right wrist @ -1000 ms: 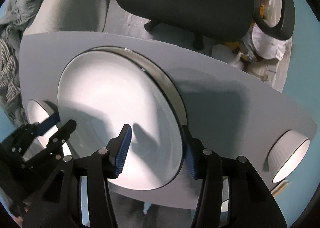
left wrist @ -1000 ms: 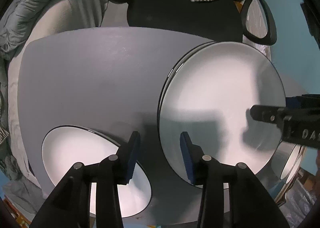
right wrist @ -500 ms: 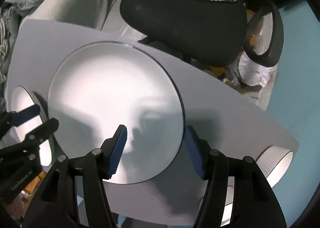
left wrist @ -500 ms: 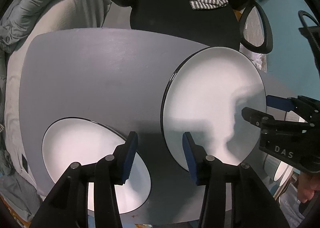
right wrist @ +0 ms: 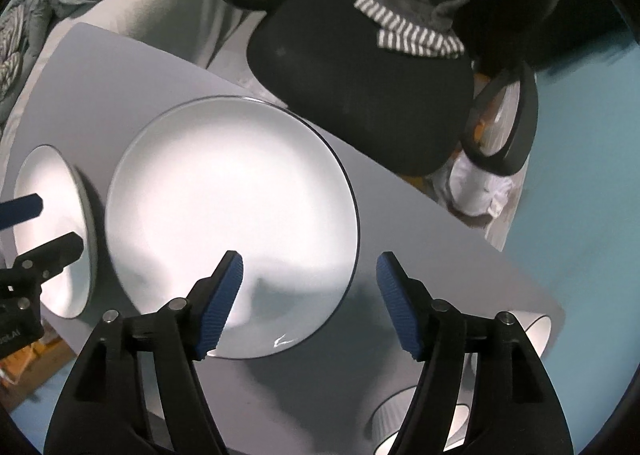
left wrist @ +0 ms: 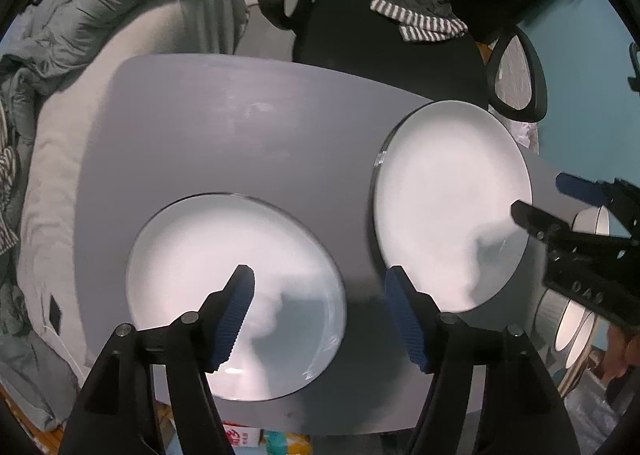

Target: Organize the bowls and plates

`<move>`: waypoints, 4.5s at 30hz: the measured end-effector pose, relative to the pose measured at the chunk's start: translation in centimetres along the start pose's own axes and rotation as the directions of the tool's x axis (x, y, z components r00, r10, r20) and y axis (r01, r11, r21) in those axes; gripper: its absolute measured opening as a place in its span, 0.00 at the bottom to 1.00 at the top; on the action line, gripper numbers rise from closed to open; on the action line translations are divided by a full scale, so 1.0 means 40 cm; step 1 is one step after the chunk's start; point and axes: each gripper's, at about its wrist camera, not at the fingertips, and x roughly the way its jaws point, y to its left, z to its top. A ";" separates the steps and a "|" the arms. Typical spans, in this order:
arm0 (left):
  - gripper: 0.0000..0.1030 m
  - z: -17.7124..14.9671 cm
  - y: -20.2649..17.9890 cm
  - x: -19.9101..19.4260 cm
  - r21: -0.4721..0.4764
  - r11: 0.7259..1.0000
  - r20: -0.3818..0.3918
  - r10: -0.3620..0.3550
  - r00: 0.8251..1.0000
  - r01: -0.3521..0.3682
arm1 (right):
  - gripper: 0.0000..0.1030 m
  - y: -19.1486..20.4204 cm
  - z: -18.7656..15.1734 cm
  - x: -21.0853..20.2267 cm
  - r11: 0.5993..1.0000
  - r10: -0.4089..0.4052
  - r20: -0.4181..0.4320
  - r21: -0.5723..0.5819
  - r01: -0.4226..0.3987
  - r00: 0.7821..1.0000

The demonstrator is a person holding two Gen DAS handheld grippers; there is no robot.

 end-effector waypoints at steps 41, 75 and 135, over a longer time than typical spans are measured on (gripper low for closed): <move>0.52 -0.177 0.458 0.071 -0.268 0.961 0.010 -0.070 0.997 0.071 | 0.67 0.386 0.130 0.068 0.915 0.383 -0.106 -0.091 -0.392 0.918; 0.12 -0.180 0.454 0.129 -0.251 0.956 -0.039 -0.169 0.985 0.154 | 0.14 0.360 0.080 0.153 0.913 0.369 -0.209 -0.099 -0.395 0.906; 0.12 -0.134 0.295 0.046 -0.168 0.974 -0.025 -0.156 0.987 0.149 | 0.11 0.254 0.061 0.049 0.906 0.411 -0.210 -0.018 -0.424 0.887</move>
